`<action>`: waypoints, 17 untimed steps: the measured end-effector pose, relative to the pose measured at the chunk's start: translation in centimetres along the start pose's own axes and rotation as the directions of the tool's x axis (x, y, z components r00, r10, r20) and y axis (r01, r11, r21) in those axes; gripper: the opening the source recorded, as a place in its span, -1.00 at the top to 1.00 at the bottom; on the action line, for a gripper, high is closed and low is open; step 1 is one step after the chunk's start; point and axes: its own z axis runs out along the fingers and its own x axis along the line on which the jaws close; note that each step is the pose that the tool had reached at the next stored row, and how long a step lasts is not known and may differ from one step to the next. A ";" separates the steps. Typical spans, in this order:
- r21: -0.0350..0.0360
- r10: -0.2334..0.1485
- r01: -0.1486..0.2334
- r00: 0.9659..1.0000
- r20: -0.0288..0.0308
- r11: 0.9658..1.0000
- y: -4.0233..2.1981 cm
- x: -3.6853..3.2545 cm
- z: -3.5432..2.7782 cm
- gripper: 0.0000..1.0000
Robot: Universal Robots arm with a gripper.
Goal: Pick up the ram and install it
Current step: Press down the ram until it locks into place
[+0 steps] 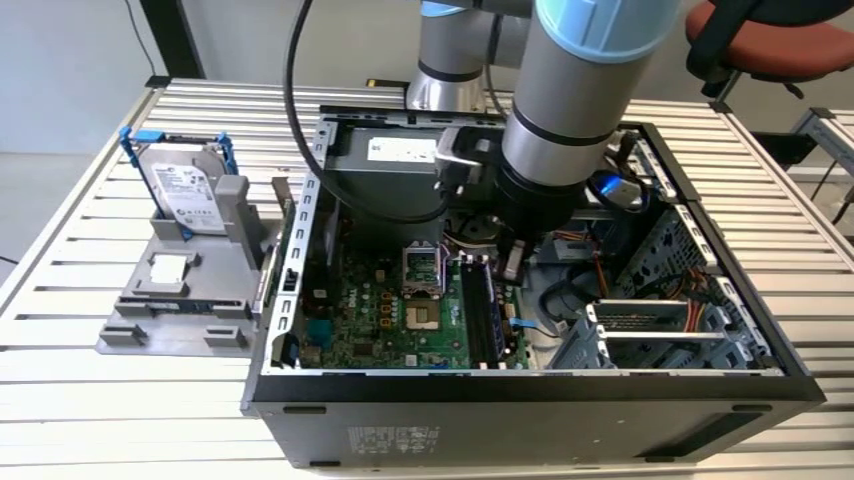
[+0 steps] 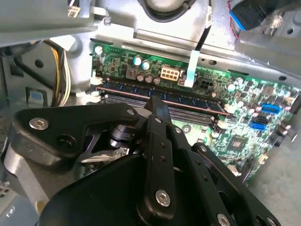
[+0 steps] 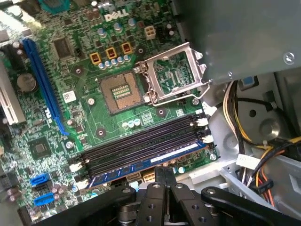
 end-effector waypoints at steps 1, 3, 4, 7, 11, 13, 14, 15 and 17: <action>-0.001 -0.017 0.017 1.000 0.000 1.000 0.00 0.00 0.00 1.00; -0.004 -0.050 0.050 0.999 0.001 0.999 0.00 0.00 0.00 1.00; -0.005 -0.068 0.068 0.998 0.001 0.998 0.00 0.00 0.00 1.00; -0.007 -0.122 0.122 0.993 0.002 0.993 0.00 0.00 0.01 1.00; -0.007 -0.175 0.175 0.985 0.004 0.985 -0.03 -0.01 0.02 1.00; -0.006 -0.188 0.188 0.982 0.004 0.982 -0.06 0.06 0.01 1.00; -0.004 -0.188 0.188 0.982 0.005 0.982 -0.07 0.06 0.02 1.00; 0.002 -0.196 0.196 0.981 0.005 0.981 -0.09 0.05 0.04 1.00; 0.002 -0.202 0.202 0.979 0.005 0.979 -0.14 0.14 0.16 1.00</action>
